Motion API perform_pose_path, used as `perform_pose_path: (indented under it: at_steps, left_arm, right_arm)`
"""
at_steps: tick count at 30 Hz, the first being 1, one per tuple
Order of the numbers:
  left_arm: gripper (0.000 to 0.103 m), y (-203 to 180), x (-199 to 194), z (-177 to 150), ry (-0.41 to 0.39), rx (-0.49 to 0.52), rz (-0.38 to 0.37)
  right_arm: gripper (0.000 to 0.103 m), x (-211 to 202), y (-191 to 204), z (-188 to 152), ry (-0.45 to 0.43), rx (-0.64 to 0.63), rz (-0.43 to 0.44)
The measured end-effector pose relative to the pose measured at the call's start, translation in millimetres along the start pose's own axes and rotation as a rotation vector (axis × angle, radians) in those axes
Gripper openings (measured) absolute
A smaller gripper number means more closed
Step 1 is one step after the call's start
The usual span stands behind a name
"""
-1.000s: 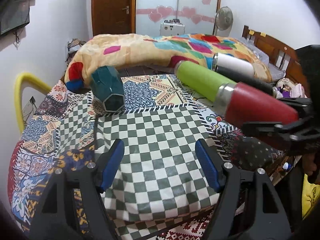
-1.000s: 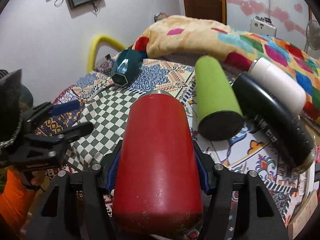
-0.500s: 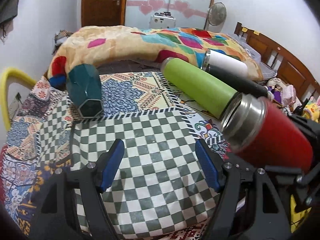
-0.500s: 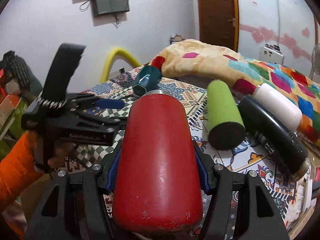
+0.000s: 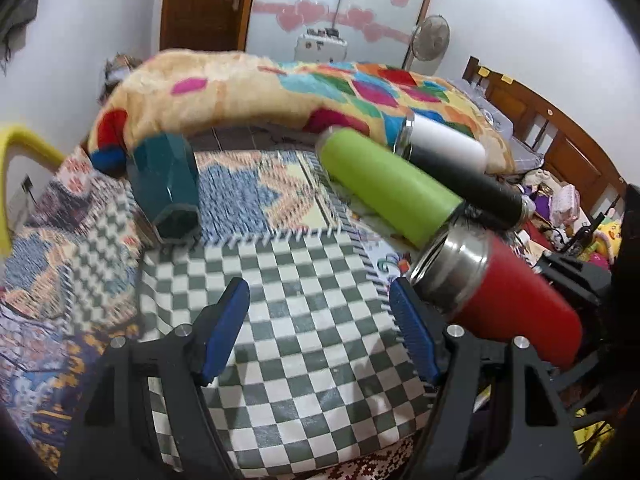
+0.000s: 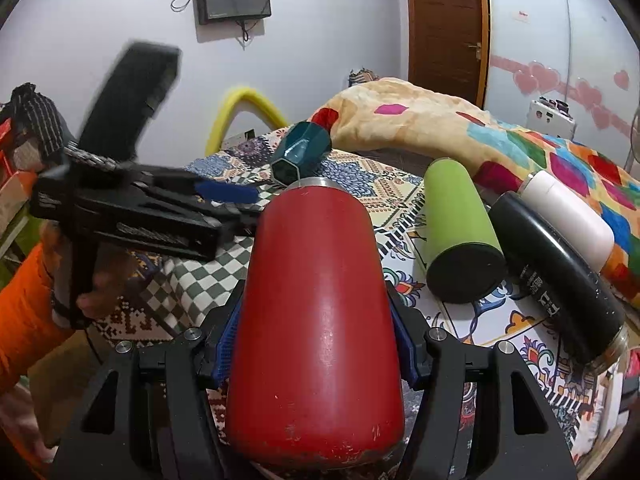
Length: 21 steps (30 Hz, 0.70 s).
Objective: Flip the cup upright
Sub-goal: 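Rotate the red thermos with the right gripper until its open mouth points up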
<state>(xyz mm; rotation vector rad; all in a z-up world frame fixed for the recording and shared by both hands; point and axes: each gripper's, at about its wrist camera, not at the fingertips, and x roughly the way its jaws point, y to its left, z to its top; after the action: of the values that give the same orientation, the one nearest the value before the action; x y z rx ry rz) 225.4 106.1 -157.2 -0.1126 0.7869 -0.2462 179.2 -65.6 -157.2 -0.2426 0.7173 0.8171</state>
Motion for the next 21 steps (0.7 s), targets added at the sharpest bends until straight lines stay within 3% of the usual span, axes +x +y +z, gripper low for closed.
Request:
perform_pose_path:
  at_steps: [6, 11, 21]
  left_arm:
    - [0.072, -9.9, -19.0, 18.4, -0.055, 0.021, -0.045]
    - [0.072, -23.1, -21.2, 21.6, -0.071, 0.056, -0.002]
    - [0.072, -34.8, -24.8, 21.3, -0.092, 0.085, -0.015]
  right_arm:
    - [0.059, 7.4, -4.5, 1.5, 0.005, 0.022, 0.002]
    - [0.059, 11.0, -8.3, 4.0, -0.016, 0.055, -0.002]
    - [0.059, 19.9, -15.5, 5.6, -0.027, 0.073, -0.042]
